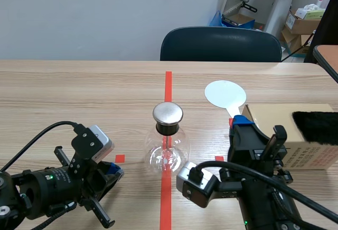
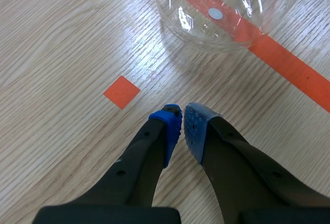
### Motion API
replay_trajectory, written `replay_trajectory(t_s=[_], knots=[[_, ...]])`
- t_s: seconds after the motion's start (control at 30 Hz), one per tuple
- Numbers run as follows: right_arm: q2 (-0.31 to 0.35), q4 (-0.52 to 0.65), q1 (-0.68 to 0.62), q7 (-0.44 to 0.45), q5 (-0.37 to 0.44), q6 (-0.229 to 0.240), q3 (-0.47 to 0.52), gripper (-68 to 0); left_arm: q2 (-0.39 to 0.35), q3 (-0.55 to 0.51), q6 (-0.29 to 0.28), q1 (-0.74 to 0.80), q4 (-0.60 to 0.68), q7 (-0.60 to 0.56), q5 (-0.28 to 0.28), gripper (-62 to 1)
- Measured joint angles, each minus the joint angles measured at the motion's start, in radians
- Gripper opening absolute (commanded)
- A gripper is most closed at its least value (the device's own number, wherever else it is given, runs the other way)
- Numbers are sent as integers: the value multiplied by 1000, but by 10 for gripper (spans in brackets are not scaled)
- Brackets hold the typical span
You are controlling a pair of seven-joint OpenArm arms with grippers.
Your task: Do the electroscope experiment
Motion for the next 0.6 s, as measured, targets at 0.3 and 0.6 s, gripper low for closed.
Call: replay_trajectory(t_s=[0.3, 0.6], knots=[[0, 0, 0, 0, 0, 0, 0, -667, 0, 0, 0, 0, 0, 0, 0, -543], [0, 0, 0, 9, 0, 0, 0, -667, 0, 0, 0, 0, 0, 0, 0, -543]])
